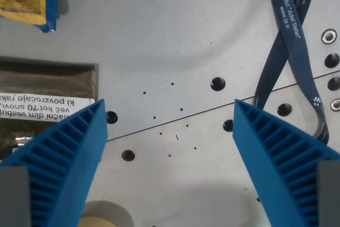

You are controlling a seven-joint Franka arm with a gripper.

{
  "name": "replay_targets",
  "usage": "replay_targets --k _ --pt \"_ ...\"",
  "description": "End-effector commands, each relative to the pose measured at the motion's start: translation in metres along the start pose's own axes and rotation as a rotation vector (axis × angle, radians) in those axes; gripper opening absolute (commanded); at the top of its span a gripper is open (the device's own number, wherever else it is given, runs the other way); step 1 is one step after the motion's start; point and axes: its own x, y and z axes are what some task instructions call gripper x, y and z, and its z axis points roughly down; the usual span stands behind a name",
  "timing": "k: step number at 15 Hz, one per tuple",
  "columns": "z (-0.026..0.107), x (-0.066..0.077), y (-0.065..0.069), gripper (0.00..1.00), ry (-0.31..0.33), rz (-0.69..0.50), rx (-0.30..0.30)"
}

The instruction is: Move above the blue bag

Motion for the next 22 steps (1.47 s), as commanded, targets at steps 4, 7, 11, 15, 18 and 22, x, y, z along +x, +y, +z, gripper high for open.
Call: replay_targets --k 4,7,11,15,18,22 --pt "-0.003 0.000 0.000 1.00 0.008 -0.006 0.002" --pt "-0.002 0.001 -0.001 1.00 0.008 -0.039 0.003" --pt "0.001 0.002 -0.005 1.00 0.008 -0.128 0.006" --pt "0.009 0.004 -0.014 1.00 0.011 -0.261 0.013" --pt "0.016 0.007 -0.024 1.00 0.007 -0.361 0.019" --pt "0.028 0.010 -0.040 1.00 0.001 -0.494 0.029"
